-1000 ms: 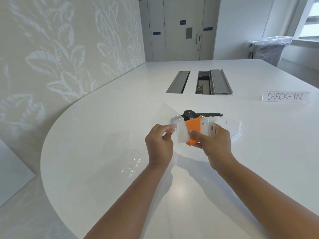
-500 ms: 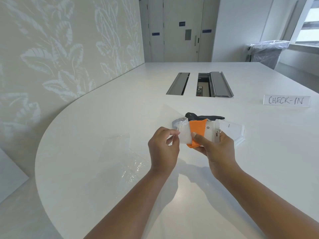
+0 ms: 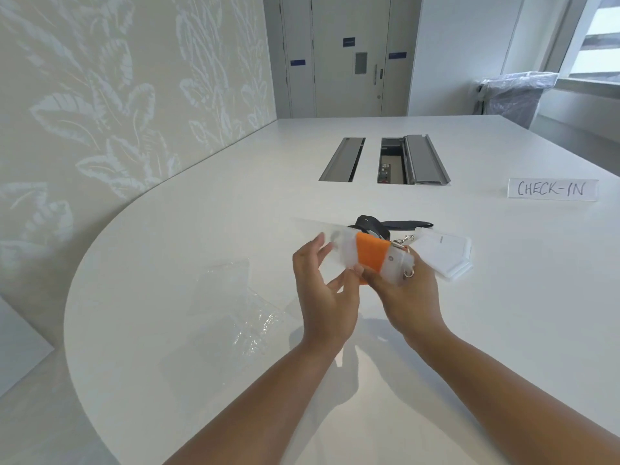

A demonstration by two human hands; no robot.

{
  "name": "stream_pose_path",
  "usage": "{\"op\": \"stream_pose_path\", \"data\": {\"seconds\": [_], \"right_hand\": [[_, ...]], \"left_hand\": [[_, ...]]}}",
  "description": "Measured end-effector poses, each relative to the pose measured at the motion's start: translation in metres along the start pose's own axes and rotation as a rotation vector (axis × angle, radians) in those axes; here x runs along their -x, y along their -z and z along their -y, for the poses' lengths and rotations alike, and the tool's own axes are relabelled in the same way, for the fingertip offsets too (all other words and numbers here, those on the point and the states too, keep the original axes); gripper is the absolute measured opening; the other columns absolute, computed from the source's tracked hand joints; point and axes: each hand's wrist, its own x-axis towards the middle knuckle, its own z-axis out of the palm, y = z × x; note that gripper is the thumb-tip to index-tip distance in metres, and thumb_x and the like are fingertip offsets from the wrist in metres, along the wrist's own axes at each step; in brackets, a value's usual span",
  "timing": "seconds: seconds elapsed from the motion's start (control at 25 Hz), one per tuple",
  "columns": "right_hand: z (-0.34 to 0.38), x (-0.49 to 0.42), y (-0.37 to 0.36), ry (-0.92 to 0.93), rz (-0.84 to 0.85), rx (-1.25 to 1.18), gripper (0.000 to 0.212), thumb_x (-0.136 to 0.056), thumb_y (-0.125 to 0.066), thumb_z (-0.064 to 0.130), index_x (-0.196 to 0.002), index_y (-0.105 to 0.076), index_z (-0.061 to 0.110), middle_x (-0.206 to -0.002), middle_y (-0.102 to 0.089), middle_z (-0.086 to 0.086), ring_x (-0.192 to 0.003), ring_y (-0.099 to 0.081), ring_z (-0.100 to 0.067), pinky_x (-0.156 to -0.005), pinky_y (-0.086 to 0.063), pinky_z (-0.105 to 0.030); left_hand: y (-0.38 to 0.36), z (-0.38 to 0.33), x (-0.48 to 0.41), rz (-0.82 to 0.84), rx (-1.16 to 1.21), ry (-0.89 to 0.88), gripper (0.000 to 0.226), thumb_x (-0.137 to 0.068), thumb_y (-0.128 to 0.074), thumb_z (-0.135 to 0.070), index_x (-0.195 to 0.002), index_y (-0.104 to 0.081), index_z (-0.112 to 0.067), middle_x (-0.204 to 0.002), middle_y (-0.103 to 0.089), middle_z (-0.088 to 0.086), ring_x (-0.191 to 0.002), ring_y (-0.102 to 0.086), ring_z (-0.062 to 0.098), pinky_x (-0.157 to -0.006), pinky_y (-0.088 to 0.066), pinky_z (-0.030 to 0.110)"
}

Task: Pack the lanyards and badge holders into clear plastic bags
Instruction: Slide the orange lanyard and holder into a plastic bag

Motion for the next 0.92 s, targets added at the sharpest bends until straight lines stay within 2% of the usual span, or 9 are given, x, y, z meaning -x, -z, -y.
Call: {"op": "stream_pose_path", "data": {"seconds": [0.04,0.12,0.2,0.32,0.48,0.68,0.76,0.84,0.92], "right_hand": [[0.0,0.003,0.0,0.084,-0.003,0.159,0.039,-0.077,-0.083,0.036,-0.102,-0.059,0.017,-0.087,-0.068,0.01,-0.08,-0.064,-0.01,-0.07,-0.052,-0.023],[0.0,0.005,0.0,0.356,0.037,0.336,0.026,-0.084,-0.078,0.02,-0.095,-0.056,0.011,-0.089,-0.065,0.016,-0.079,-0.059,-0.006,-0.067,-0.05,-0.023],[-0.008,0.002,0.002,0.669,0.087,0.439,0.024,-0.08,-0.073,-0.005,-0.09,-0.056,0.008,-0.1,-0.067,0.003,-0.083,-0.06,-0.011,-0.069,-0.052,-0.031],[-0.016,-0.007,0.008,0.852,0.099,0.502,0.042,-0.066,-0.065,-0.022,-0.09,-0.055,0.012,-0.108,-0.064,-0.014,-0.092,-0.059,-0.021,-0.07,-0.05,-0.029],[-0.017,-0.01,0.008,0.929,0.076,0.521,0.023,-0.072,-0.074,-0.016,-0.089,-0.07,-0.001,-0.119,-0.051,-0.013,-0.107,-0.059,-0.022,-0.078,-0.055,-0.034],[-0.019,-0.008,0.008,0.922,0.096,0.488,0.025,-0.073,-0.074,-0.007,-0.097,-0.071,0.001,-0.119,-0.057,-0.019,-0.108,-0.059,-0.024,-0.08,-0.056,-0.034],[-0.014,-0.01,0.008,0.869,0.081,0.408,0.038,-0.07,-0.067,-0.011,-0.105,-0.068,0.005,-0.123,-0.057,-0.011,-0.115,-0.058,-0.024,-0.091,-0.051,-0.028],[-0.013,-0.008,0.006,0.574,0.07,0.269,0.053,-0.074,-0.061,-0.012,-0.119,-0.059,0.016,-0.127,-0.057,0.0,-0.12,-0.057,-0.019,-0.102,-0.049,-0.033],[-0.005,-0.006,0.002,0.13,0.062,0.017,0.034,-0.092,-0.063,0.009,-0.121,-0.053,0.024,-0.118,-0.068,-0.001,-0.114,-0.063,-0.017,-0.102,-0.051,-0.042]], "left_hand": [[-0.001,0.0,0.0,-0.006,0.035,0.072,0.057,-0.083,-0.068,0.005,-0.134,-0.048,-0.012,-0.126,-0.046,-0.013,-0.126,-0.052,0.007,-0.077,-0.055,0.015],[-0.002,0.001,0.0,0.001,0.166,0.208,0.053,-0.083,-0.064,0.001,-0.132,-0.052,-0.019,-0.13,-0.052,-0.006,-0.125,-0.056,0.014,-0.089,-0.054,0.021],[-0.002,-0.003,-0.002,-0.013,0.428,0.357,0.043,-0.083,-0.058,-0.004,-0.124,-0.058,-0.016,-0.128,-0.061,0.009,-0.117,-0.062,0.024,-0.094,-0.054,0.038],[0.002,-0.018,-0.003,-0.086,0.794,0.506,0.034,-0.076,-0.055,-0.013,-0.11,-0.057,-0.009,-0.105,-0.068,0.01,-0.092,-0.066,0.027,-0.072,-0.055,0.03],[0.0,-0.027,-0.002,-0.129,0.719,0.631,0.041,-0.077,-0.067,-0.004,-0.112,-0.048,-0.011,-0.11,-0.064,0.017,-0.081,-0.066,0.024,-0.054,-0.051,0.029],[0.001,-0.024,-0.002,-0.152,0.507,0.743,0.038,-0.087,-0.066,0.003,-0.112,-0.051,-0.02,-0.1,-0.066,0.016,-0.069,-0.065,0.026,-0.041,-0.044,0.024],[0.002,-0.025,-0.002,-0.172,0.511,0.717,0.038,-0.084,-0.071,0.003,-0.109,-0.054,-0.019,-0.091,-0.07,0.012,-0.07,-0.067,0.025,-0.041,-0.046,0.024],[0.004,-0.024,-0.006,-0.216,0.541,0.697,0.037,-0.082,-0.073,0.005,-0.106,-0.056,-0.017,-0.088,-0.072,0.009,-0.067,-0.068,0.019,-0.044,-0.048,0.026],[0.008,-0.021,-0.01,-0.229,0.558,0.668,0.037,-0.08,-0.074,0.005,-0.105,-0.057,-0.017,-0.094,-0.073,0.01,-0.067,-0.069,0.018,-0.044,-0.049,0.026]]}}
